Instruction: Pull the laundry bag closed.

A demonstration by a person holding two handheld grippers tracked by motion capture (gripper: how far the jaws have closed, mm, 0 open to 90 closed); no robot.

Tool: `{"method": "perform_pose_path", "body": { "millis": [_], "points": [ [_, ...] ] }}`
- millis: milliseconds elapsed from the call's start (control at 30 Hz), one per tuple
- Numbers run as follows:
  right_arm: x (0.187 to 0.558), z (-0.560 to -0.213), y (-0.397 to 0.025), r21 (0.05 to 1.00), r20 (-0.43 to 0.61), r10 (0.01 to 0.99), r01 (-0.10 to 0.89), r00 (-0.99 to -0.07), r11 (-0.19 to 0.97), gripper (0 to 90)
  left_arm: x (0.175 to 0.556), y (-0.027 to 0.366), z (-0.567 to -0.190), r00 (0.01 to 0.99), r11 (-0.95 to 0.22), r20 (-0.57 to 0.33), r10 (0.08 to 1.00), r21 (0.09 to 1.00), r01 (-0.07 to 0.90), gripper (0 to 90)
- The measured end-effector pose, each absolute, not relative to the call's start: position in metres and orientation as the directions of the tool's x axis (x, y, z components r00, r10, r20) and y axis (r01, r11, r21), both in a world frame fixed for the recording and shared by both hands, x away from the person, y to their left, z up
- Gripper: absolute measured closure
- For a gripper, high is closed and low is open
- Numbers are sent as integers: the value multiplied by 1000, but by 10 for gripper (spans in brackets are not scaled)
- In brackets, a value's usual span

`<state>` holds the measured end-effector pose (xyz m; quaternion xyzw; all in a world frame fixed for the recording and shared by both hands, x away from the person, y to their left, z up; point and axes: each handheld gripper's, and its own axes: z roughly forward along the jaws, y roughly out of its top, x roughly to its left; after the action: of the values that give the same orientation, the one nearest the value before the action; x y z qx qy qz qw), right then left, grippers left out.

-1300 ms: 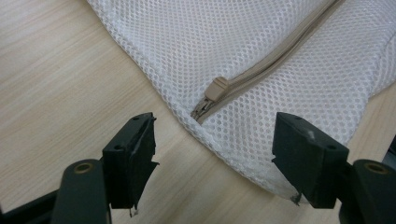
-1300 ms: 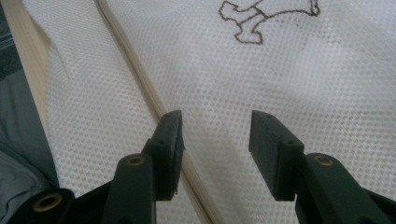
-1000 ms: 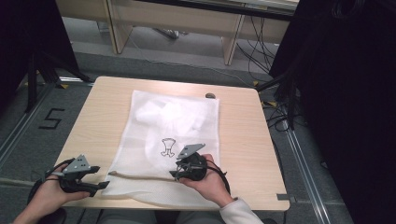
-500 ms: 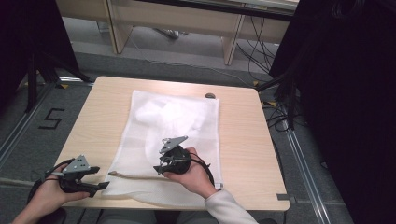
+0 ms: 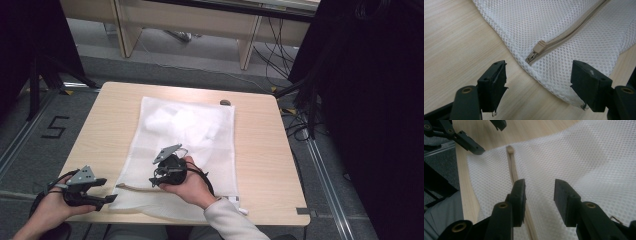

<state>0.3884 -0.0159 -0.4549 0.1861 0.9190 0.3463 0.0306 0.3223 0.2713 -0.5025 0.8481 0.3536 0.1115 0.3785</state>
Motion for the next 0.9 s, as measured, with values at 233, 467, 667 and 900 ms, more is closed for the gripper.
{"method": "perform_pose_path", "body": {
  "millis": [233,467,667,900],
  "points": [
    [388,-457,1,637,93,346,323,-933,700,654,323,270,-503,723,-461,-81,686,720,519,278],
    [388,-462,23,634,92,298,286,-950,718,683,323,270,-504,729,-462,-89,679,720,518,279],
    [389,-464,39,624,92,285,278,-954,730,707,323,268,-504,727,-449,-102,679,727,520,269],
    [390,-467,55,613,86,269,264,-959,745,710,323,269,-503,729,-456,-87,679,728,512,275]
  ]
}}
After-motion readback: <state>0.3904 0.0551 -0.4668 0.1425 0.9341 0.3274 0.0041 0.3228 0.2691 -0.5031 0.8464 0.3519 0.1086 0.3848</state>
